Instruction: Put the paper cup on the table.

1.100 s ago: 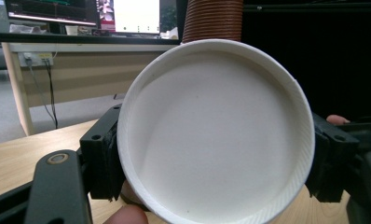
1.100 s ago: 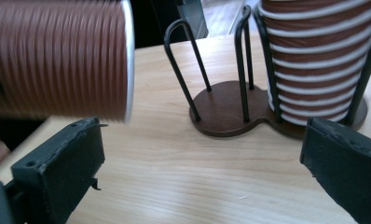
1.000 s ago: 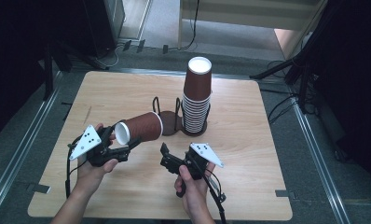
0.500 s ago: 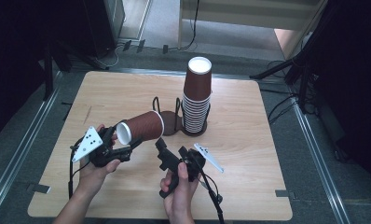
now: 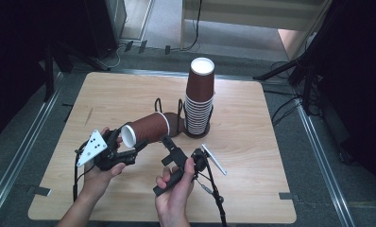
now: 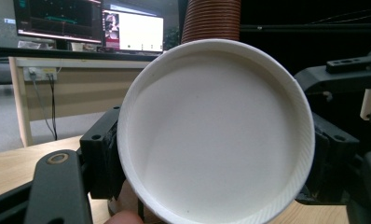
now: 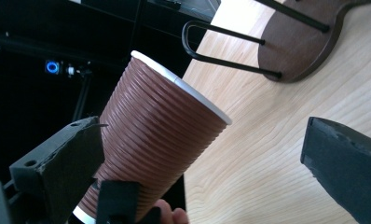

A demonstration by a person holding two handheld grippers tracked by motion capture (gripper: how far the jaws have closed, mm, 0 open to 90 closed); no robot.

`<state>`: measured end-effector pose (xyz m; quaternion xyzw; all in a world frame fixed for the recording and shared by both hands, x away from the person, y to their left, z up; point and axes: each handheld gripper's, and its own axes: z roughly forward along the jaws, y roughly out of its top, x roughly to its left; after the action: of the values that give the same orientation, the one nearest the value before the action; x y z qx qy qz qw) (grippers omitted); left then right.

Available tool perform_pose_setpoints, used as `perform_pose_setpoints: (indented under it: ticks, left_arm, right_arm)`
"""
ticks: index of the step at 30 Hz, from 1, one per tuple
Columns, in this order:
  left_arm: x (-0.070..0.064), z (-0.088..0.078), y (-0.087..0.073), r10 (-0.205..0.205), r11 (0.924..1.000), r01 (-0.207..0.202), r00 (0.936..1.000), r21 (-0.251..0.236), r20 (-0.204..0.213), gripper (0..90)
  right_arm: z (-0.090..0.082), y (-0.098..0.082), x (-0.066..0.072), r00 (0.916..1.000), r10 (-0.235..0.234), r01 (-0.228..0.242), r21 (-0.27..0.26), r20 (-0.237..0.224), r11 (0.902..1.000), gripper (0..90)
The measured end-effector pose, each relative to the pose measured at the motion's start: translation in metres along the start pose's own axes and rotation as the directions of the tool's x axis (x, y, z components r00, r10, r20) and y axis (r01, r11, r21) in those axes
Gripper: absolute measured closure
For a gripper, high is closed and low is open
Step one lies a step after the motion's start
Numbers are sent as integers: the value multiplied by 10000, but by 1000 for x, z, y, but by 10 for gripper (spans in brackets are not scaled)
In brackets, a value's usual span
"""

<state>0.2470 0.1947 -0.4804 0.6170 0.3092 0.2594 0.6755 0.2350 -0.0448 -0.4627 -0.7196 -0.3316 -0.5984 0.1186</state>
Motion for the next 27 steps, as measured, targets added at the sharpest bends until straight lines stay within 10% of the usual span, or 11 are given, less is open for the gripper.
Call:
perform_pose_setpoints:
  ticks: [8,27]
  left_arm:
    - [-6,3,-3,22,10000,-24,9998,74,204,235]
    - [-20,10,-7,183,9997,-192,9976,123,664,236]
  right_arm:
    - [-3,2,-3,9873,1585,-1583,-187,89,9872,0]
    - [1,0,-5,9564,2917,-2910,356,-151,9560,0]
